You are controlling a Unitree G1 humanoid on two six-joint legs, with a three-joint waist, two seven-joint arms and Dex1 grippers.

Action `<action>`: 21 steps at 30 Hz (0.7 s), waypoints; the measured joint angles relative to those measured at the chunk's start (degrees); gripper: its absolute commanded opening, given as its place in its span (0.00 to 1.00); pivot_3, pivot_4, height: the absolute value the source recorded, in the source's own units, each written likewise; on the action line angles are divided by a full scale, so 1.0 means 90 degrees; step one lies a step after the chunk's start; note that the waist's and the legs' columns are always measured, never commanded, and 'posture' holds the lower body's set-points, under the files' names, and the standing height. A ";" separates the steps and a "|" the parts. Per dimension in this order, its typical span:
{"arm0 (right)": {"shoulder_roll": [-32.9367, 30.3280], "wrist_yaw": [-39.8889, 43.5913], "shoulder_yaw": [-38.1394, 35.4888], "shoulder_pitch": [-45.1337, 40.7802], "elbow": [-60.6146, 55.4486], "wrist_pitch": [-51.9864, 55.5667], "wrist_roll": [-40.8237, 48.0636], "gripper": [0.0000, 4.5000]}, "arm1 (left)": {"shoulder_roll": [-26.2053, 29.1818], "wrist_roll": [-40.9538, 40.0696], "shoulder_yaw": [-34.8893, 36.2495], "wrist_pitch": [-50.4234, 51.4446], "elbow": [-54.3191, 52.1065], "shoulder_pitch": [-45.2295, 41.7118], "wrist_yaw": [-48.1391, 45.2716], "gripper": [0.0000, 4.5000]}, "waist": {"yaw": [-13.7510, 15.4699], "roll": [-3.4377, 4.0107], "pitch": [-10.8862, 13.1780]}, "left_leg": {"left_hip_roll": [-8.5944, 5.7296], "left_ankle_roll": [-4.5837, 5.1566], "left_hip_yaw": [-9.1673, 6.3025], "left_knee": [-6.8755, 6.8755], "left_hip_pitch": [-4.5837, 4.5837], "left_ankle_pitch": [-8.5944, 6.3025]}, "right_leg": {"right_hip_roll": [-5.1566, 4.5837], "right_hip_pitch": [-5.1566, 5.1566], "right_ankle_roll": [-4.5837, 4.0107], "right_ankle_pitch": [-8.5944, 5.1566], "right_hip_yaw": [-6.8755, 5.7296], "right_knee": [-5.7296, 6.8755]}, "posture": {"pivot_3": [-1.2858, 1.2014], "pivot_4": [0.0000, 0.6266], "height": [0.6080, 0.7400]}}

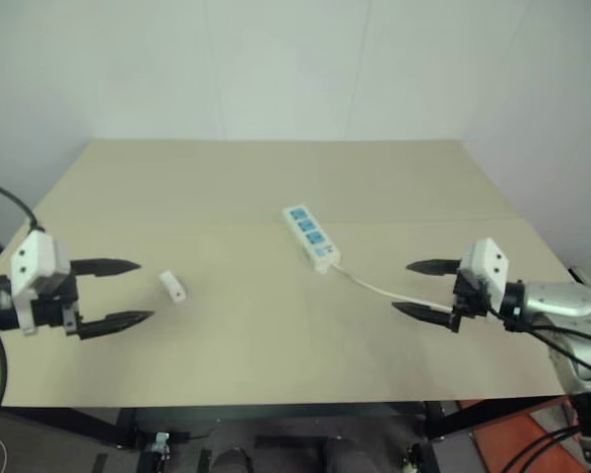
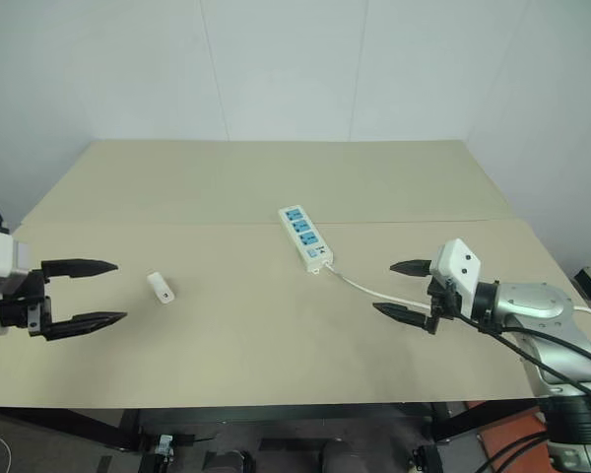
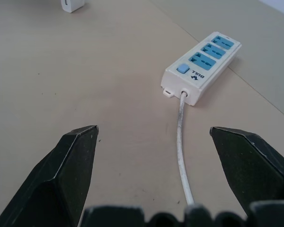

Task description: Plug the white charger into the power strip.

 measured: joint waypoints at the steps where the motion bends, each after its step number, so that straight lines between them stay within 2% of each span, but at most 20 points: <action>1: 0.0000 -0.0007 0.0000 0.0008 -0.0002 0.0000 0.0001 1.00 | 0.0001 0.0000 -0.0001 0.0000 0.0000 -0.0016 -0.0002 1.00 | 0.0001 0.0000 0.0000 | 0.0000 0.0000 0.0001 0.0000 0.0000 0.0000 | 0.0000 0.0000 0.0000 0.0000 0.0000 0.0000 | 0.52 0.24 1.00; 8: 0.0014 -0.0030 0.0000 0.0006 -0.0002 0.0000 0.0006 1.00 | 0.0040 0.0000 -0.0019 0.0000 0.0000 -0.0115 -0.0013 1.00 | 0.0005 0.0000 0.0000 | 0.0001 0.0000 0.0001 -0.0001 0.0000 0.0000 | 0.0000 0.0000 0.0000 0.0000 0.0000 -0.0001 | 0.52 0.24 1.00; 13: 0.0464 -0.0483 0.0048 -0.0048 -0.0073 0.0049 -0.0033 1.00 | -0.0013 -0.0015 -0.0105 -0.0001 -0.0012 -0.0310 0.0068 1.00 | 0.0009 0.0000 0.0000 | 0.0001 0.0000 0.0001 0.0001 0.0002 0.0000 | 0.0001 0.0001 0.0000 0.0001 0.0001 0.0003 | 0.52 0.24 1.00; 16: 0.1334 -0.1423 0.0452 -0.0230 -0.0150 0.0153 -0.0447 1.00 | -0.0238 -0.0043 -0.0360 0.0000 -0.0088 -0.0650 0.0247 1.00 | -0.0004 -0.0002 -0.0002 | 0.0002 0.0000 0.0001 0.0000 0.0005 0.0000 | 0.0005 -0.0001 0.0000 0.0001 0.0002 0.0012 | 0.52 0.24 1.00; 21: 0.3239 -0.3718 0.1419 -0.0876 0.0506 0.0273 -0.1840 1.00 | -0.0504 -0.0093 -0.0810 0.0081 -0.0075 -0.1275 0.0385 1.00 | -0.0054 -0.0001 -0.0001 | 0.0003 -0.0001 -0.0005 0.0000 -0.0012 0.0001 | 0.0010 -0.0022 -0.0003 0.0002 0.0003 0.0019 | 0.52 0.24 1.00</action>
